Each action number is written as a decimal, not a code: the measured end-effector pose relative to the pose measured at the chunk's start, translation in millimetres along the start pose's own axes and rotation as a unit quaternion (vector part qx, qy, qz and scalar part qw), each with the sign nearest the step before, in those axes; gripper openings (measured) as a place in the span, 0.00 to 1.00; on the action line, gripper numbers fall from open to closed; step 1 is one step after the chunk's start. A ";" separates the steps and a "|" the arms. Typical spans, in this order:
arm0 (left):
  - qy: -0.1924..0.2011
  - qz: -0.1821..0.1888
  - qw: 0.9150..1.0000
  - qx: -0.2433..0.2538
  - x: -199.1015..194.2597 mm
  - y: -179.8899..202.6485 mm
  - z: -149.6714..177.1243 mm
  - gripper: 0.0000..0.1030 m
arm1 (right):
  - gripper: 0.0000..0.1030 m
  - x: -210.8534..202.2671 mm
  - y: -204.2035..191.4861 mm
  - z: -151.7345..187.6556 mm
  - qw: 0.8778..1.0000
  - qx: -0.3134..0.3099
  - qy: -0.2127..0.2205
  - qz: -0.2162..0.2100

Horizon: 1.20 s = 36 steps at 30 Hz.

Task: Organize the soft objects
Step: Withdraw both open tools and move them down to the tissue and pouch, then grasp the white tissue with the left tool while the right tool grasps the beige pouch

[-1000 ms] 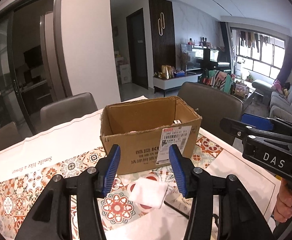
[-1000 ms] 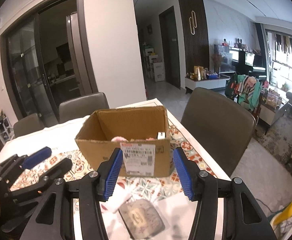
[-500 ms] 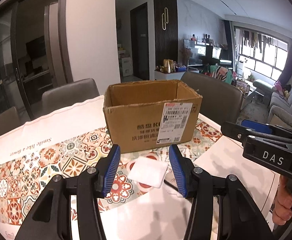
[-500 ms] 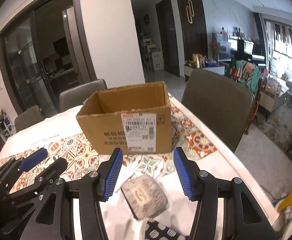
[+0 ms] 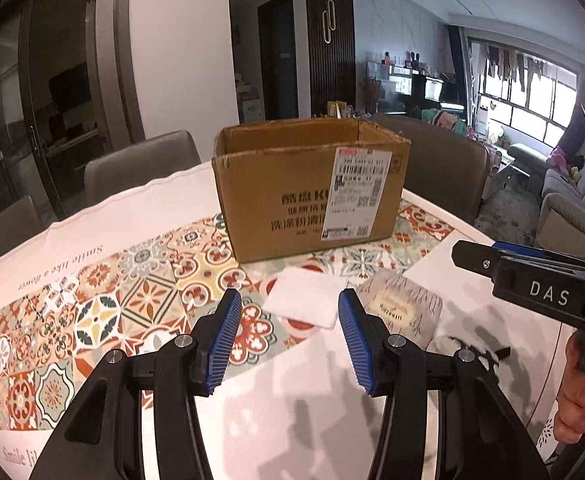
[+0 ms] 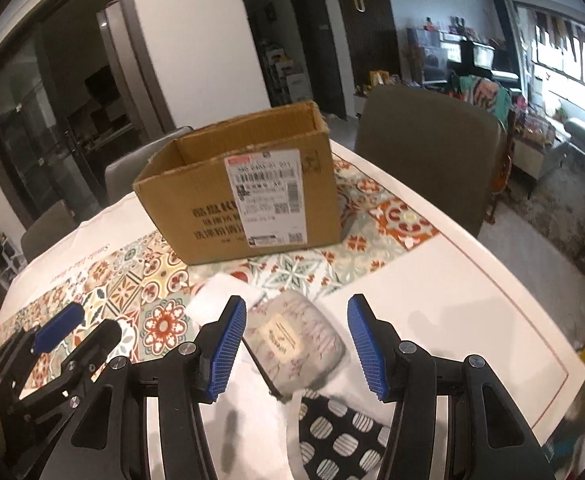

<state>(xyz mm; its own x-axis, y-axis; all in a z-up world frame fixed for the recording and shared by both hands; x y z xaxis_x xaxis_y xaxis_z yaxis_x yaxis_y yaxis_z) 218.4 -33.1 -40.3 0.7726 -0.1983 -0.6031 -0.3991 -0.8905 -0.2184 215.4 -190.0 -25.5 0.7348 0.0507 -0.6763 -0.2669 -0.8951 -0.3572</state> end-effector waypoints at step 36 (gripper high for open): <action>-0.059 0.068 0.996 0.004 91.7 -13.6 8.6 0.48 | 0.53 69.7 22.7 29.5 0.990 0.092 -0.076 0.081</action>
<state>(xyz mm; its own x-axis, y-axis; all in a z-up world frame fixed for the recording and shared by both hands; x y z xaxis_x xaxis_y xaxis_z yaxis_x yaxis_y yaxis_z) 290.5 -35.6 -99.2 0.6485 -0.2668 -0.7129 -0.5001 -0.8554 -0.1347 242.2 -193.7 -99.8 0.5751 -0.0078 -0.8180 -0.4928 -0.8015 -0.3388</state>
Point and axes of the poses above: each gripper's, at about its wrist camera, not at the fingertips, and x roughly the way its jaws point, y to its right, z to its underside, the point moved 3 cm from there along x, roughly the way its jaws point, and after that the axes turned 13 degrees about x, right-handed, at the moved point
